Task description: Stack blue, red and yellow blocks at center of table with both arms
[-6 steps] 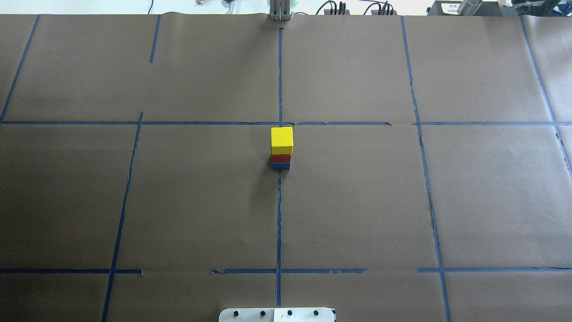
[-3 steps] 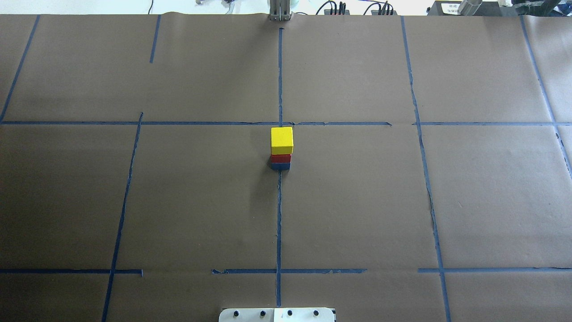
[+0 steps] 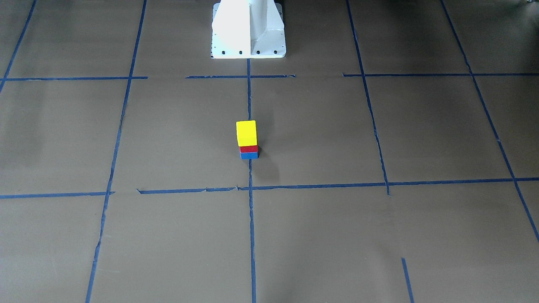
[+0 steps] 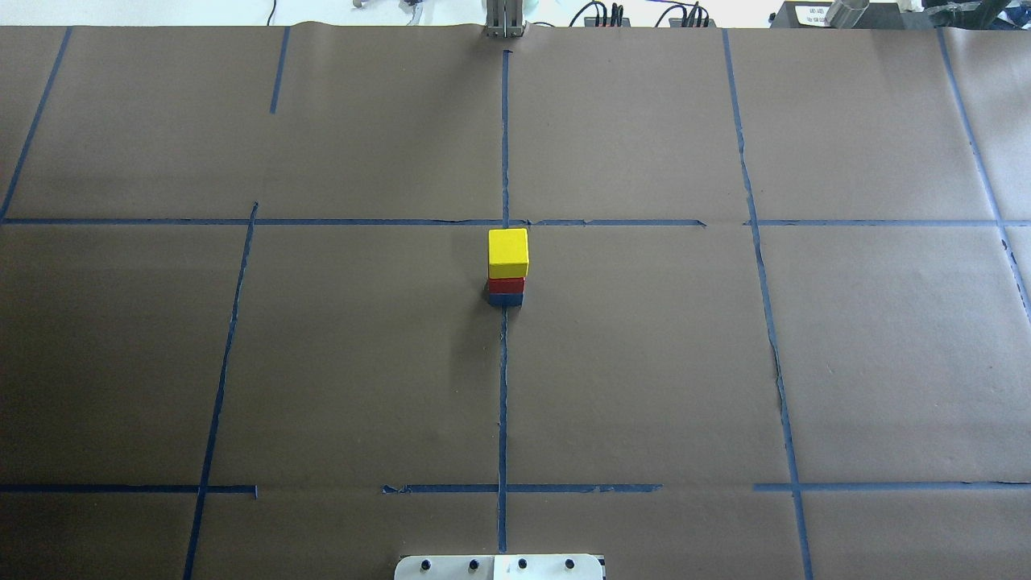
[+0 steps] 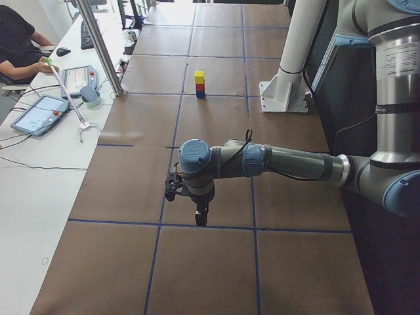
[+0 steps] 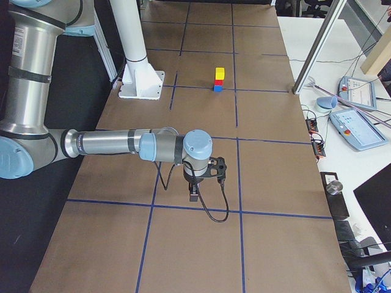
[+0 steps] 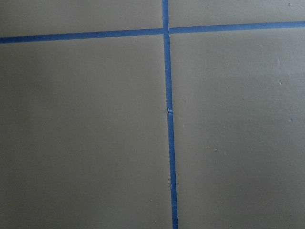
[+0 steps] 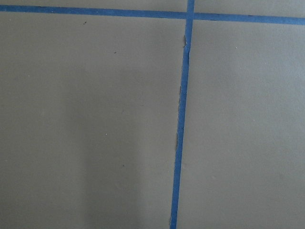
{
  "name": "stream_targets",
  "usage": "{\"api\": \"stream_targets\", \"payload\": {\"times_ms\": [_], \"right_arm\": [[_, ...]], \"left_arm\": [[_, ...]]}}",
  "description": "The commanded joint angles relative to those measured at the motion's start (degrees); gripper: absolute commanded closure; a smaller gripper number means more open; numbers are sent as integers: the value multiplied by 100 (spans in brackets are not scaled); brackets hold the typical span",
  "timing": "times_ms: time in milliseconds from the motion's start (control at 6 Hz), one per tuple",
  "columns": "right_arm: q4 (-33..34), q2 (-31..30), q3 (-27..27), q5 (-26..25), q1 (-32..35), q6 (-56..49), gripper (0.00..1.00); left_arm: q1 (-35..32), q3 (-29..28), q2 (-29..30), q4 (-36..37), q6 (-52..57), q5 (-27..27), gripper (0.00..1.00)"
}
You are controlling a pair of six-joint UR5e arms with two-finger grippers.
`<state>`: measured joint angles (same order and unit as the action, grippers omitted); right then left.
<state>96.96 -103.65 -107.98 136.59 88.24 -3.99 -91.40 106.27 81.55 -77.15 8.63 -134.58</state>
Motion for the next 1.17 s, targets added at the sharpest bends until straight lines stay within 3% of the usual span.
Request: {"api": "stream_targets", "payload": {"times_ms": [0,333,1000], "right_arm": [[7,-33,57,-27,26,29,0],[7,-33,-65,-1,79,82,0],[-2,3,-22,-18,79,82,0]], "left_arm": [[8,52,-17,-72,25,-58,0],[17,96,-401,-526,25,-59,0],[17,-19,-430,-644,16,-68,0]]}}
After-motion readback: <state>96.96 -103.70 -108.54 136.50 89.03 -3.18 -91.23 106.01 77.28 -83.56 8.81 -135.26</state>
